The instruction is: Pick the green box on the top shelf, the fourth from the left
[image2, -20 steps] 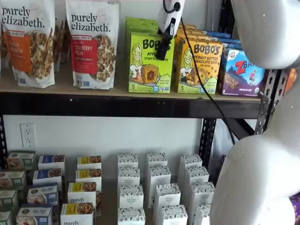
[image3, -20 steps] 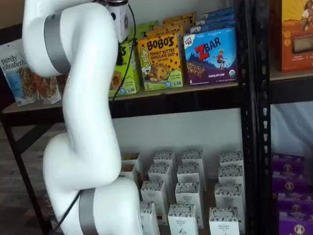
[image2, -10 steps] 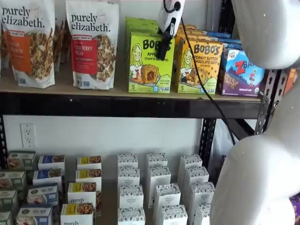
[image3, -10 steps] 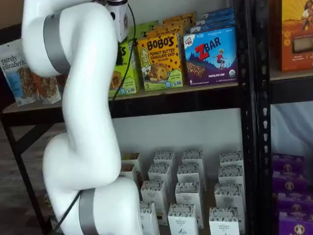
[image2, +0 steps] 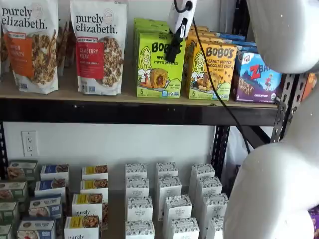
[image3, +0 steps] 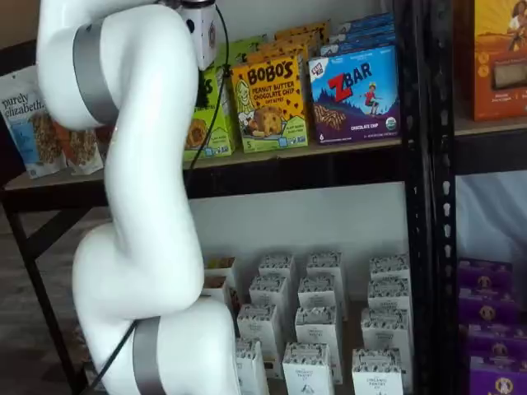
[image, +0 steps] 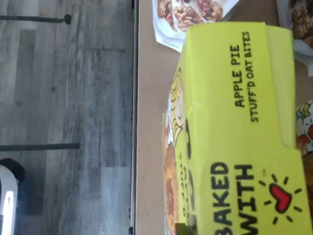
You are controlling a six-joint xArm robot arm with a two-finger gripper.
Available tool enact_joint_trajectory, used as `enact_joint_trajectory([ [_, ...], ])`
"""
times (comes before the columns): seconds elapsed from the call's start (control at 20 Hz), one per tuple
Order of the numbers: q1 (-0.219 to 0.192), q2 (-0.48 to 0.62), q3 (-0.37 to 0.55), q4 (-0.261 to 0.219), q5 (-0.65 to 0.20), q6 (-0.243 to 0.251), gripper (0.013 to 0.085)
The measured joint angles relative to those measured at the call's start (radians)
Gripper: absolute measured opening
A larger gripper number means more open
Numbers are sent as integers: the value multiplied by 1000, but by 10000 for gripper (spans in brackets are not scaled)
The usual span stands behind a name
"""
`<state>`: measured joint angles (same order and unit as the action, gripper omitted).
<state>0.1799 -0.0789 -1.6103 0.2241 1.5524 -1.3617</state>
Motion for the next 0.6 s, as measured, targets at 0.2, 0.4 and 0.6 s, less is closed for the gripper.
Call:
enact_joint_trajectory([
  [0.2, 2, 0, 0, 0, 0, 2, 330],
  [0.4, 3, 2, -5, 4, 5, 3, 330],
  [0.6, 4, 6, -15, 3, 22, 6, 330],
])
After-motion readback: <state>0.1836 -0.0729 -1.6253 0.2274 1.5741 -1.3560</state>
